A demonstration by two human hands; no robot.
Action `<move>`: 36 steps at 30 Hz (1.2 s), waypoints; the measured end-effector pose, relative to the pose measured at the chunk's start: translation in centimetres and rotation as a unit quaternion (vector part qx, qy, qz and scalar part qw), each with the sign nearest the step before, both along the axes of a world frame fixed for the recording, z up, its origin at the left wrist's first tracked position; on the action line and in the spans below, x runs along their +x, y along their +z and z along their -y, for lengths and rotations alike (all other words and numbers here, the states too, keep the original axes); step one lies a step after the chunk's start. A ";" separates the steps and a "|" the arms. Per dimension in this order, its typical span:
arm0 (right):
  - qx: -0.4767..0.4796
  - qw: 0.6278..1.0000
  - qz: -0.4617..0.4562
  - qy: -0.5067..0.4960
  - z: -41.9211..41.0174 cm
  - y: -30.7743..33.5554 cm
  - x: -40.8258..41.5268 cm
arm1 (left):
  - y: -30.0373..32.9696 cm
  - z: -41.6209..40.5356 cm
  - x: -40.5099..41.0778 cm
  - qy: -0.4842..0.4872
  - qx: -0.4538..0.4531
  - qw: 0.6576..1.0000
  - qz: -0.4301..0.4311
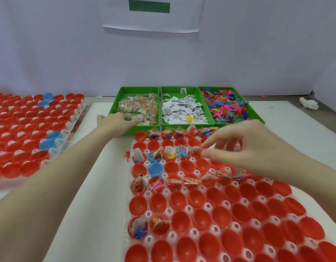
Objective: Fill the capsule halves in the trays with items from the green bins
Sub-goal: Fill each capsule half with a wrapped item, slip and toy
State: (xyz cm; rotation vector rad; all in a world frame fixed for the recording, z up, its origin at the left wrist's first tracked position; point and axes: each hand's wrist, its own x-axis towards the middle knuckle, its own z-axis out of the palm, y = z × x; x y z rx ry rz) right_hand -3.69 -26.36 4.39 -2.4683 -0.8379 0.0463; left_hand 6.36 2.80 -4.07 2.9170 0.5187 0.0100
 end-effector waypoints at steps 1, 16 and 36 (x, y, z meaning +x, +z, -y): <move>0.045 0.998 -0.009 -0.039 0.5 0.0 1.0 | -0.2 -0.2 0.3 0.014 -0.002 1.000 0.017; -0.111 0.946 -0.080 -0.294 3.8 -7.7 18.9 | -0.4 0.5 -0.5 -0.048 -0.153 0.940 0.303; -0.064 0.954 -0.020 -0.293 4.6 -8.1 19.3 | -1.0 0.5 -8.4 0.163 -0.752 0.590 0.243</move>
